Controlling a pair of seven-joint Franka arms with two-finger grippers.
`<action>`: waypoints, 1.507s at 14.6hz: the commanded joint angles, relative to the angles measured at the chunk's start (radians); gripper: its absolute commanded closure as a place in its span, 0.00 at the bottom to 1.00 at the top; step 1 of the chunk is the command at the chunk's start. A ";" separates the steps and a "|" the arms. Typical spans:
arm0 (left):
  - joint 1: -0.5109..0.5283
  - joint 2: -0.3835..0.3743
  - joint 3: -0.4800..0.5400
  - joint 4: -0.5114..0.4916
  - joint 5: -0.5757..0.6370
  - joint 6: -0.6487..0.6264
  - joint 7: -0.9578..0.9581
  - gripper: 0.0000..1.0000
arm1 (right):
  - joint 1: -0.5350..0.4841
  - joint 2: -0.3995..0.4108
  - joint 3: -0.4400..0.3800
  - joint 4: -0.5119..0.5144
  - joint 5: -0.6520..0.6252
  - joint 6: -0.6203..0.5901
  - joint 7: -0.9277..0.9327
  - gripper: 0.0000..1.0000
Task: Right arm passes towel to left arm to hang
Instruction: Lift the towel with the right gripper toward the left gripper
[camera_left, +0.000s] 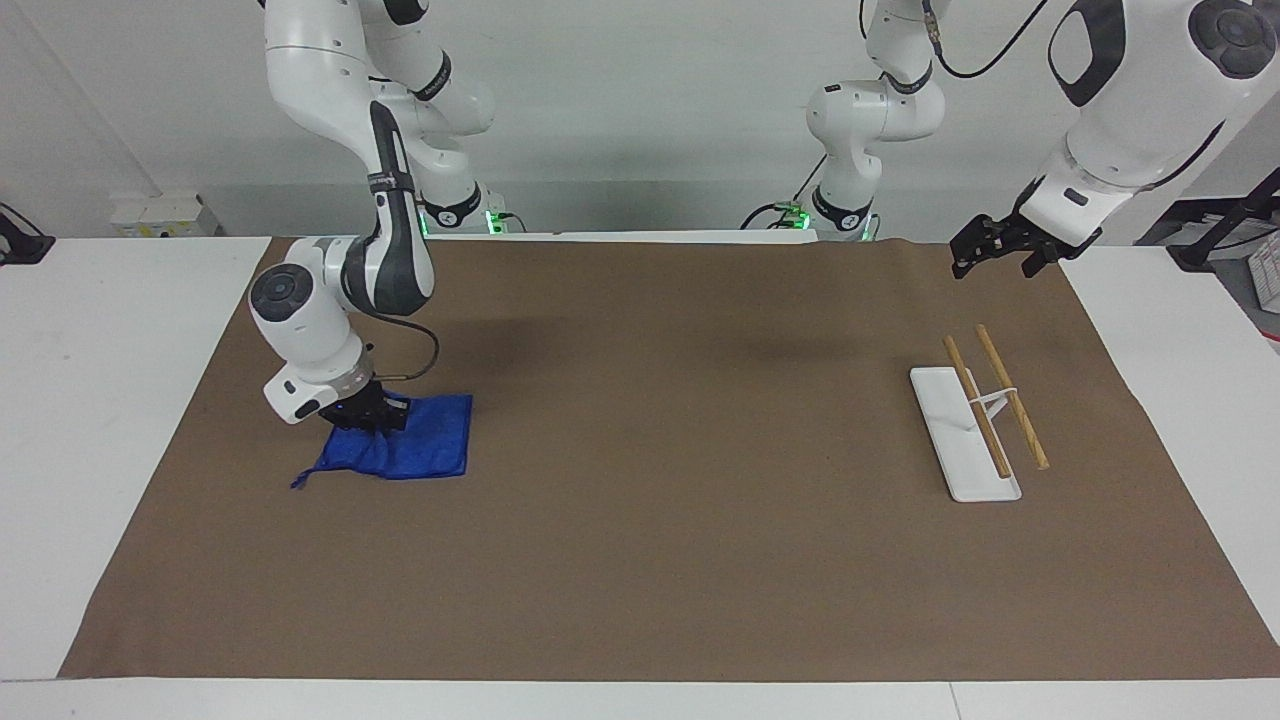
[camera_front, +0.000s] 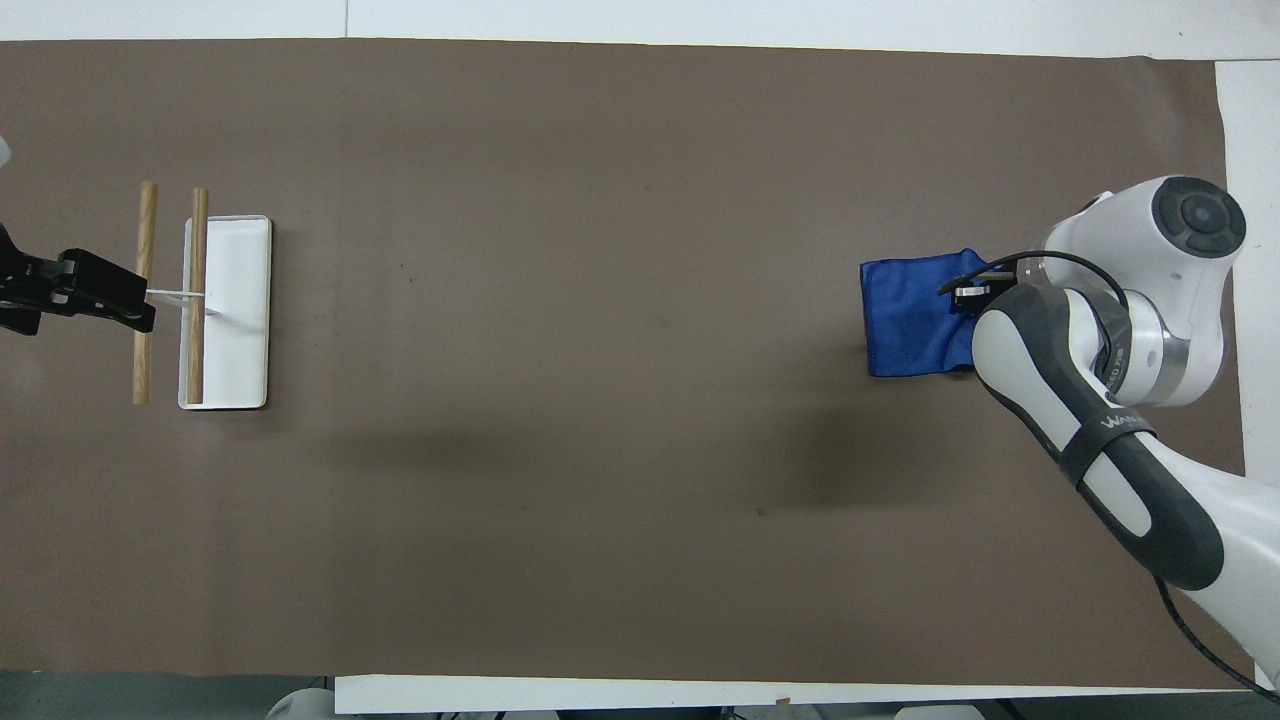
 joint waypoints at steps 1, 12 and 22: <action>0.008 -0.006 -0.001 -0.002 -0.010 -0.006 -0.012 0.00 | -0.009 -0.034 0.084 0.072 0.012 -0.121 0.205 1.00; 0.010 -0.006 0.037 -0.028 -0.214 0.030 -0.536 0.00 | 0.003 -0.020 0.395 0.302 0.284 -0.198 1.005 1.00; -0.032 -0.053 0.094 -0.273 -0.568 0.368 -1.251 0.00 | 0.092 0.129 0.678 0.440 0.366 0.342 1.594 1.00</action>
